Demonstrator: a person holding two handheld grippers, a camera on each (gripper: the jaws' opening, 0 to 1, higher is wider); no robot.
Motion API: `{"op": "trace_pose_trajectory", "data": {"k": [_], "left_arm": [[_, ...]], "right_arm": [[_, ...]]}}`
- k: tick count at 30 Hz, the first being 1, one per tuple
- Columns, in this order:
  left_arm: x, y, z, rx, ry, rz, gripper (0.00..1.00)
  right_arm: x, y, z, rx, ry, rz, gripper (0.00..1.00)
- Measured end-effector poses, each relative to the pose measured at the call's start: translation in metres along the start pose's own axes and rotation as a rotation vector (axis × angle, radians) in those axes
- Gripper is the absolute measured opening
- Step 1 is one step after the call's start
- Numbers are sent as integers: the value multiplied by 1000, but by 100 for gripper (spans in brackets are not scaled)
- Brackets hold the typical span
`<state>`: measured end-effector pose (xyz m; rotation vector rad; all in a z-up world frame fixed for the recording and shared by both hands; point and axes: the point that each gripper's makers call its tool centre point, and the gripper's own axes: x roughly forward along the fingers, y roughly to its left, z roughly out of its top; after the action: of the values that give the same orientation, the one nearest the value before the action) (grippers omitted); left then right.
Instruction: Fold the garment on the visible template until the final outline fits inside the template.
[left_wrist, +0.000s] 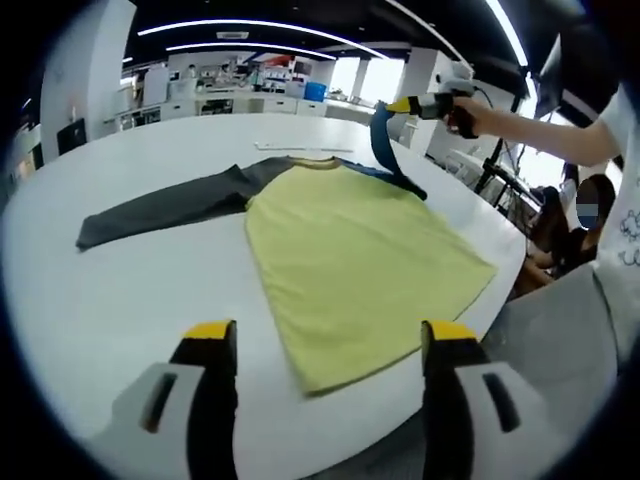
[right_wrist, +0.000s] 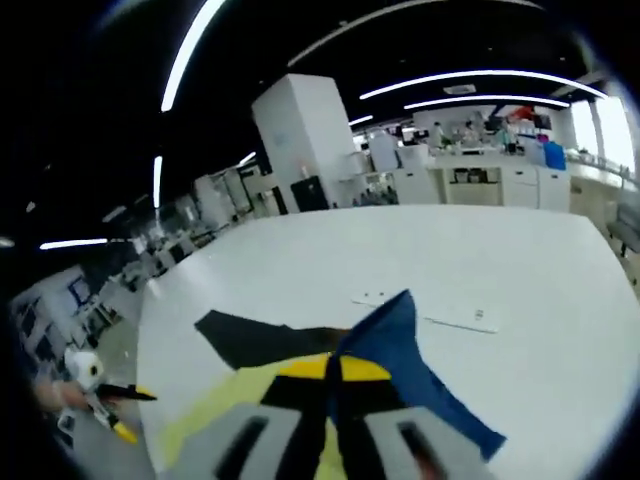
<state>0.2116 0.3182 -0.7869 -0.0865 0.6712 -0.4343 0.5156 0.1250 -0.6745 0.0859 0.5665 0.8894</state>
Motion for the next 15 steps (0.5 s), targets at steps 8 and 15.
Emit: {"op": "trace_pose_trajectory", "data": {"k": [8,15], "left_arm": [[-5,5,-1,-13,5,18,71],[-6,9,-1,-17,5,25,71]], "right_arm": [[40,43,7,-9,9,83,0],[77,84,-1,-20,32,154,0]]}}
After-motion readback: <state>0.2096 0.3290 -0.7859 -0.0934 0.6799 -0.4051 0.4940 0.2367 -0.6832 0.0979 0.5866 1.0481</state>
